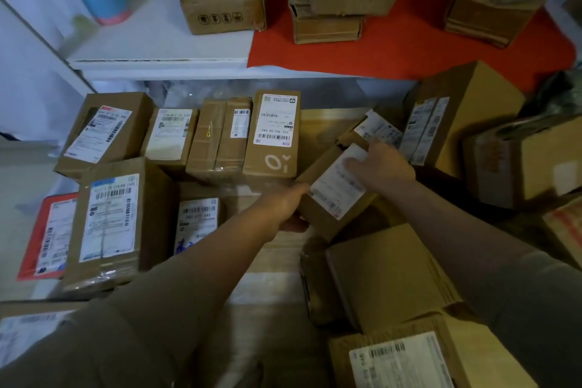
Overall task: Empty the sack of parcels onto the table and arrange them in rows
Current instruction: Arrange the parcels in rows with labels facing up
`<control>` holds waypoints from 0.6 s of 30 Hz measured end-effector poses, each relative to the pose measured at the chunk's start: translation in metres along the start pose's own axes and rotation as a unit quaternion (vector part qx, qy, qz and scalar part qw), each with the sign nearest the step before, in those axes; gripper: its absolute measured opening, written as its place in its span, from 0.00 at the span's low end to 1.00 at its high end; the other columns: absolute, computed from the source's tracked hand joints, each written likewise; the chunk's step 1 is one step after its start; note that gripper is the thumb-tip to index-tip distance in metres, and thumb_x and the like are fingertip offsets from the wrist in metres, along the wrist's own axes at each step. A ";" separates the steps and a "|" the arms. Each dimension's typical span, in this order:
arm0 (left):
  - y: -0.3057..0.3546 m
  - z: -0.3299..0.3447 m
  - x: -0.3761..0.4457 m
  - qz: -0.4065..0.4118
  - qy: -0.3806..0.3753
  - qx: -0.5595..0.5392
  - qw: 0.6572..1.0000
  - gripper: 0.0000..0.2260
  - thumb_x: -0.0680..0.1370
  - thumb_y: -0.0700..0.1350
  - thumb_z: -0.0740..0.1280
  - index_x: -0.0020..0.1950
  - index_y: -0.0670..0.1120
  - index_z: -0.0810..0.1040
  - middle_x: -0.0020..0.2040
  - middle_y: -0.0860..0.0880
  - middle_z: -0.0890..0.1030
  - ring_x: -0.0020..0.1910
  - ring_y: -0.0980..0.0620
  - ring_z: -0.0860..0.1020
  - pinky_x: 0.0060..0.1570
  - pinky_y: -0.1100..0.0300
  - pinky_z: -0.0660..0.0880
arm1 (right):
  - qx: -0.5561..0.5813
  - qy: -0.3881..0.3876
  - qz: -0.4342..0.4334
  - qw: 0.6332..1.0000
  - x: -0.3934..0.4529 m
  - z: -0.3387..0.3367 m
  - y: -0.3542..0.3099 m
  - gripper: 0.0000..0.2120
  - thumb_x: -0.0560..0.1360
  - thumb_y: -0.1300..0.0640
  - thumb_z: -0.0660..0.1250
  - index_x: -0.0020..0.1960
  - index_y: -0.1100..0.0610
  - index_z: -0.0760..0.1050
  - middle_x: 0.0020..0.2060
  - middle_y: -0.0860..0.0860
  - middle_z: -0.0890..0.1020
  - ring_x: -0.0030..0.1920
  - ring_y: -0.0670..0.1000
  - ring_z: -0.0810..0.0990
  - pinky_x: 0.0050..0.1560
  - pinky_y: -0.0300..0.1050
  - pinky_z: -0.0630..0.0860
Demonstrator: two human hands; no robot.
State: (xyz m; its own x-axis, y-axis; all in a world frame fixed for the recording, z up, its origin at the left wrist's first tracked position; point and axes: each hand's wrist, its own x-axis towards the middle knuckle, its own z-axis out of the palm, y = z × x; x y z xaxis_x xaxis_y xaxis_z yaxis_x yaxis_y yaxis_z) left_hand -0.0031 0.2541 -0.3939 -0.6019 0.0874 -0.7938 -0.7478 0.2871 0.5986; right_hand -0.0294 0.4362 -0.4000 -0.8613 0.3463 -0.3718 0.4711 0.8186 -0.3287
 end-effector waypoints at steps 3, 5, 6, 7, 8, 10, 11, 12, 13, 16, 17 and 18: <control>0.003 -0.004 -0.008 -0.003 -0.010 -0.036 0.999 0.14 0.81 0.52 0.64 0.58 0.42 0.75 0.51 0.37 0.82 0.47 0.39 0.84 0.49 0.47 0.82 | -0.029 0.065 -0.035 0.997 -0.011 -0.020 -0.008 0.29 0.77 0.41 0.62 0.72 0.54 0.64 0.67 0.57 0.72 0.69 0.60 0.68 0.62 0.60 0.73; 0.005 -0.005 -0.016 0.000 -0.015 -0.058 0.998 0.17 0.81 0.54 0.63 0.59 0.41 0.75 0.48 0.36 0.82 0.44 0.39 0.84 0.46 0.47 0.83 | -0.043 0.110 -0.064 0.991 -0.022 -0.034 -0.017 0.27 0.77 0.42 0.62 0.71 0.54 0.66 0.65 0.56 0.73 0.68 0.59 0.68 0.59 0.58 0.73; 0.007 -0.006 -0.021 0.003 -0.011 -0.064 0.998 0.19 0.81 0.56 0.63 0.60 0.41 0.75 0.47 0.36 0.82 0.42 0.39 0.85 0.43 0.47 0.83 | -0.049 0.131 -0.076 0.987 -0.027 -0.040 -0.021 0.26 0.77 0.43 0.62 0.70 0.54 0.68 0.64 0.56 0.74 0.67 0.58 0.68 0.57 0.57 0.73; 0.008 -0.007 -0.026 0.007 -0.006 -0.066 0.998 0.22 0.80 0.59 0.63 0.61 0.41 0.75 0.47 0.35 0.83 0.41 0.39 0.85 0.41 0.47 0.83 | -0.053 0.150 -0.086 0.983 -0.033 -0.047 -0.025 0.24 0.77 0.43 0.62 0.68 0.54 0.70 0.62 0.55 0.75 0.67 0.58 0.69 0.56 0.56 0.73; 0.008 -0.009 -0.032 0.012 0.000 -0.064 0.998 0.24 0.80 0.61 0.61 0.60 0.41 0.75 0.46 0.35 0.83 0.40 0.39 0.85 0.39 0.47 0.83 | -0.058 0.166 -0.095 0.980 -0.038 -0.053 -0.029 0.23 0.77 0.42 0.63 0.67 0.54 0.71 0.61 0.55 0.75 0.67 0.57 0.69 0.55 0.56 0.74; 0.006 -0.015 -0.045 0.027 0.018 -0.043 0.999 0.26 0.79 0.66 0.57 0.56 0.43 0.74 0.43 0.35 0.84 0.38 0.40 0.85 0.38 0.48 0.83 | -0.066 0.196 -0.116 0.972 -0.048 -0.064 -0.038 0.23 0.77 0.42 0.62 0.66 0.53 0.72 0.61 0.54 0.76 0.67 0.57 0.69 0.54 0.56 0.74; 0.004 -0.018 -0.052 0.036 0.033 -0.022 0.999 0.28 0.79 0.68 0.54 0.54 0.43 0.74 0.40 0.37 0.85 0.37 0.42 0.86 0.36 0.50 0.83 | -0.068 0.209 -0.130 0.967 -0.054 -0.069 -0.043 0.22 0.78 0.42 0.62 0.66 0.53 0.73 0.61 0.54 0.77 0.67 0.57 0.69 0.54 0.55 0.74; 0.001 -0.021 -0.058 0.043 0.052 0.011 0.998 0.32 0.78 0.70 0.51 0.52 0.42 0.75 0.38 0.39 0.85 0.35 0.44 0.85 0.34 0.53 0.81 | -0.069 0.220 -0.147 0.962 -0.060 -0.073 -0.048 0.21 0.78 0.42 0.62 0.65 0.53 0.74 0.60 0.53 0.77 0.67 0.57 0.69 0.52 0.55 0.74; -0.002 -0.025 -0.064 0.048 0.075 0.051 0.995 0.35 0.78 0.71 0.48 0.50 0.40 0.76 0.36 0.41 0.85 0.32 0.47 0.85 0.33 0.57 0.79 | -0.070 0.228 -0.163 0.957 -0.065 -0.076 -0.053 0.21 0.78 0.42 0.62 0.64 0.53 0.75 0.59 0.53 0.78 0.66 0.57 0.70 0.49 0.53 0.73; -0.015 -0.041 -0.079 0.061 0.129 0.121 0.982 0.40 0.75 0.74 0.45 0.48 0.40 0.79 0.34 0.43 0.85 0.30 0.49 0.83 0.33 0.60 0.73 | -0.063 0.233 -0.219 0.945 -0.084 -0.071 -0.071 0.19 0.77 0.42 0.62 0.61 0.52 0.77 0.55 0.52 0.79 0.63 0.56 0.71 0.44 0.50 0.70; -0.019 -0.048 -0.082 0.064 0.134 0.126 0.981 0.40 0.75 0.74 0.46 0.48 0.40 0.79 0.34 0.43 0.84 0.30 0.49 0.82 0.33 0.61 0.73 | -0.053 0.228 -0.239 0.942 -0.089 -0.066 -0.076 0.18 0.77 0.42 0.63 0.60 0.52 0.77 0.54 0.52 0.80 0.63 0.55 0.72 0.44 0.49 0.70; -0.024 -0.054 -0.087 0.062 0.133 0.135 0.980 0.40 0.74 0.75 0.46 0.48 0.41 0.79 0.33 0.44 0.84 0.29 0.50 0.81 0.31 0.62 0.72 | -0.041 0.220 -0.256 0.940 -0.095 -0.061 -0.080 0.18 0.77 0.42 0.63 0.60 0.51 0.77 0.54 0.51 0.80 0.62 0.54 0.72 0.44 0.49 0.71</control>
State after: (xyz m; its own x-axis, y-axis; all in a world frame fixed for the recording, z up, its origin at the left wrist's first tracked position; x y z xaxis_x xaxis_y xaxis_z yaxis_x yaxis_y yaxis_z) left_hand 0.0522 0.1878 -0.3331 -0.7617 -0.1044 -0.6394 -0.5849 0.5353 0.6094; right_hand 0.0030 0.3655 -0.2857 -0.9752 0.0377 0.2181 -0.0281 0.9562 -0.2912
